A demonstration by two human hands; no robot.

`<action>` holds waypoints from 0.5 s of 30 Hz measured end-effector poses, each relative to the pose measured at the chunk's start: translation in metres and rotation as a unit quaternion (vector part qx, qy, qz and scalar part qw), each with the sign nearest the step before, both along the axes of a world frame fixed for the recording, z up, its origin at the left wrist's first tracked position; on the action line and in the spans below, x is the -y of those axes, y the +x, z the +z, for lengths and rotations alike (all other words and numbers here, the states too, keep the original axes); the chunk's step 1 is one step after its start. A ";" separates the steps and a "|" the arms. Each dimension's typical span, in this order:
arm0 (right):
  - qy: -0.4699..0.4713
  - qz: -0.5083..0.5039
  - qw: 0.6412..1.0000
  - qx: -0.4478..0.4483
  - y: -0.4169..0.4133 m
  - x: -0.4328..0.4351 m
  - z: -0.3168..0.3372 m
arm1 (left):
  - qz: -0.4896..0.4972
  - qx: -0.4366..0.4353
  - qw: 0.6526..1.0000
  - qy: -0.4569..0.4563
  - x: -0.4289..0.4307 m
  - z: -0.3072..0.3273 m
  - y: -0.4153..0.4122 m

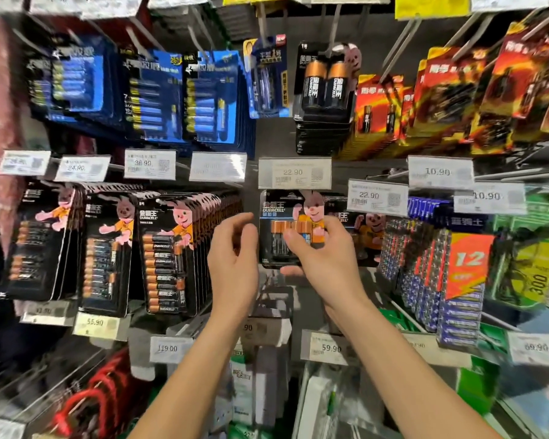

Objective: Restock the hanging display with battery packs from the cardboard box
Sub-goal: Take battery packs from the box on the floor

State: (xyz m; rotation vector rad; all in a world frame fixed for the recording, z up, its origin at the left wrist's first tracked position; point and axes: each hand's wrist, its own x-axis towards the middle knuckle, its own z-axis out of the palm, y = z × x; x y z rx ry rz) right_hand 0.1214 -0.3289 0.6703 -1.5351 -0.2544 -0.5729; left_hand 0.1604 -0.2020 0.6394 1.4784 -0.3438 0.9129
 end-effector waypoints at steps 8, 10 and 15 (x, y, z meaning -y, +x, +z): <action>0.018 -0.008 0.999 -0.036 0.003 0.000 -0.011 | -0.018 0.006 0.999 0.044 0.016 0.006 -0.008; -0.018 -0.024 0.999 -0.034 0.000 0.002 -0.009 | -0.019 -0.005 0.999 0.040 0.017 0.003 -0.006; -0.227 -0.147 0.962 -0.027 -0.005 0.011 -0.005 | 0.000 -0.009 0.999 0.041 0.016 0.008 0.000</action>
